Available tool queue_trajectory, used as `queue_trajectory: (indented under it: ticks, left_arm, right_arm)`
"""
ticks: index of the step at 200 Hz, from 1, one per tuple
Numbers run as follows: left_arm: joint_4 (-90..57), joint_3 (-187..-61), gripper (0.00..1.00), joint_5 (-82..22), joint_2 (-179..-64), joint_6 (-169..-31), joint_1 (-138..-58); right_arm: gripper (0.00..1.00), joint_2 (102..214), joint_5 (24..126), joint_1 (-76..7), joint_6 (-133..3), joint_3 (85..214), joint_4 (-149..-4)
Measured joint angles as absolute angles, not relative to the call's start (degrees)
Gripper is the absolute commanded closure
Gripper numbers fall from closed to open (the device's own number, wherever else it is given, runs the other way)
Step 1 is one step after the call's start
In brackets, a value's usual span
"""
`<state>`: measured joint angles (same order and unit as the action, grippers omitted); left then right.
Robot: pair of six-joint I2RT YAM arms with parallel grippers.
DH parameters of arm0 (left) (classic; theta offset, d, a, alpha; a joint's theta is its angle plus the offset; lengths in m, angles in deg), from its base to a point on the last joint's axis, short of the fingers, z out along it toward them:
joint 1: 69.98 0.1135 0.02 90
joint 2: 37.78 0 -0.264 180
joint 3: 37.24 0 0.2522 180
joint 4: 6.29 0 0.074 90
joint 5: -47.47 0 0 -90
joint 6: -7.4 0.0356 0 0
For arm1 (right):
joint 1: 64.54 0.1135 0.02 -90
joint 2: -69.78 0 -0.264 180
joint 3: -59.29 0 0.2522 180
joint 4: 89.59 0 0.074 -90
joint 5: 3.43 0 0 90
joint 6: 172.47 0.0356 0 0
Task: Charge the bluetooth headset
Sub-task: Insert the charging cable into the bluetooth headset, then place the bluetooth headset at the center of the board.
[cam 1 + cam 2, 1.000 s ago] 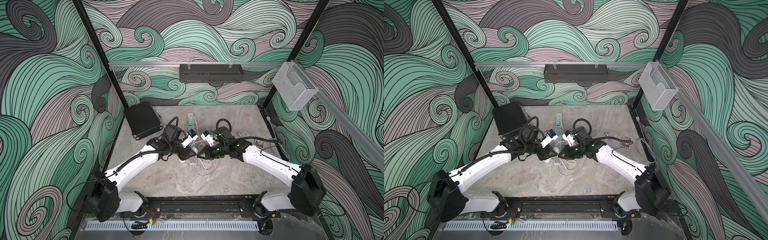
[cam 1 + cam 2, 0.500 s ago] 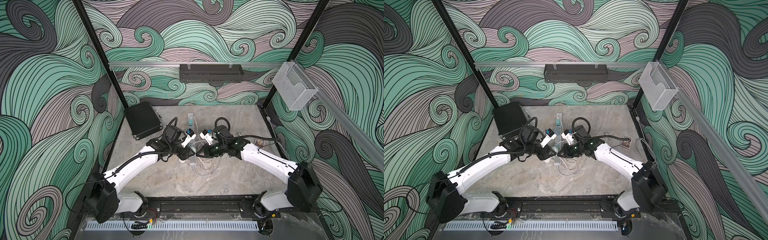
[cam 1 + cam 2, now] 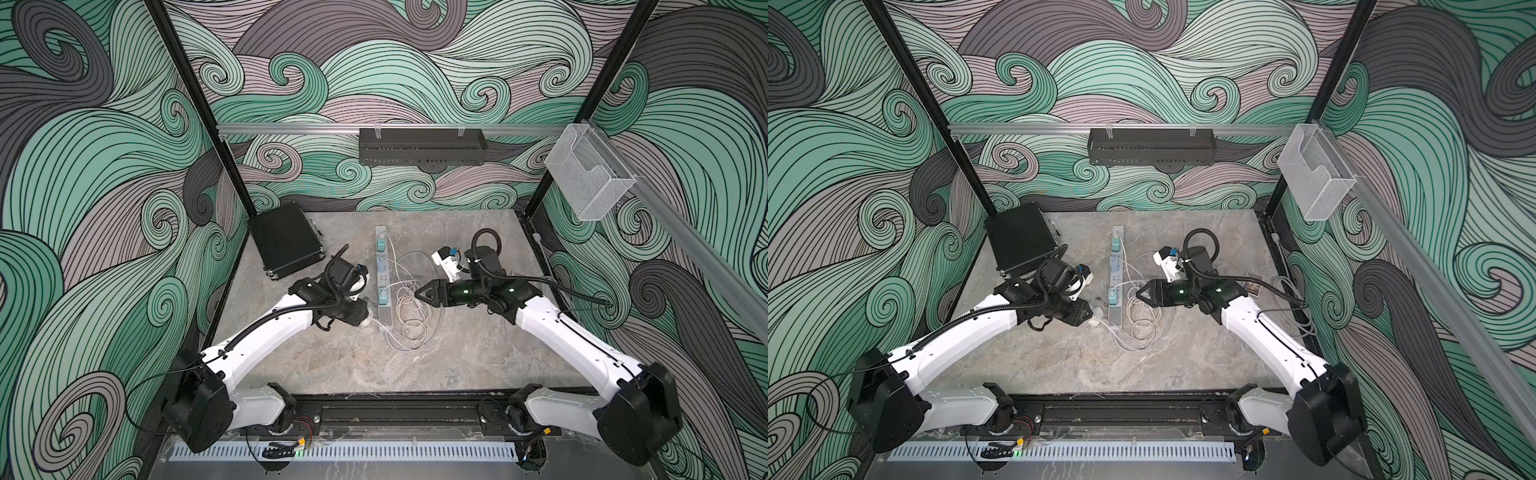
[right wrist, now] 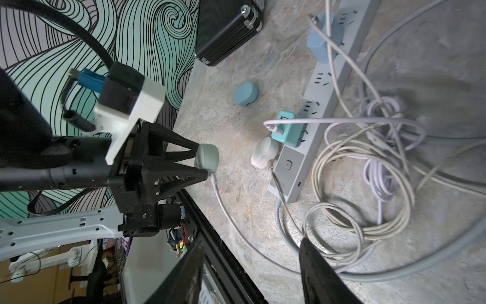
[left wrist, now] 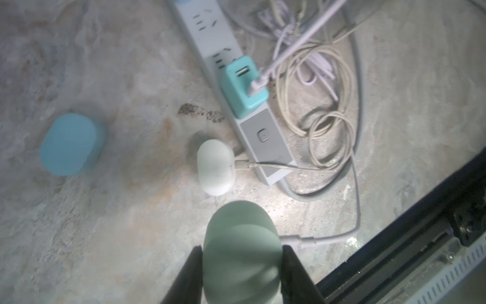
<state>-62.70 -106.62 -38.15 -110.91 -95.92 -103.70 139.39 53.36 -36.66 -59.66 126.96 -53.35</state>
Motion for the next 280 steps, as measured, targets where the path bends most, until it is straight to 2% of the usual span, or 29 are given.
queue_trajectory:
  ticks: [57,159,171,228,280]
  left_arm:
    - [-63.9,-95.9,0.82,-39.8,-111.2,-102.3,-95.9]
    - [-58.7,-94.3,0.78,-38.8,-119.6,-104.1,-95.1]
    - [-58.4,-94.6,0.75,-38.5,-120.5,-104.1,-95.1]
    - [-58.2,-95.0,0.45,-38.0,-121.7,-104.2,-95.1]
    - [-60.0,-95.6,0.30,-38.9,-117.0,-103.2,-94.7]
  right_arm:
    - [0.40,138.4,57.9,-39.7,-61.0,127.0,-48.9]
    - [0.40,141.2,59.5,-47.7,-57.6,124.7,-47.6]
    - [0.40,141.2,59.3,-48.4,-57.6,124.7,-47.6]
    - [0.41,141.7,58.5,-50.1,-56.9,124.6,-47.6]
    - [0.42,141.8,57.1,-50.3,-55.0,123.1,-48.3]
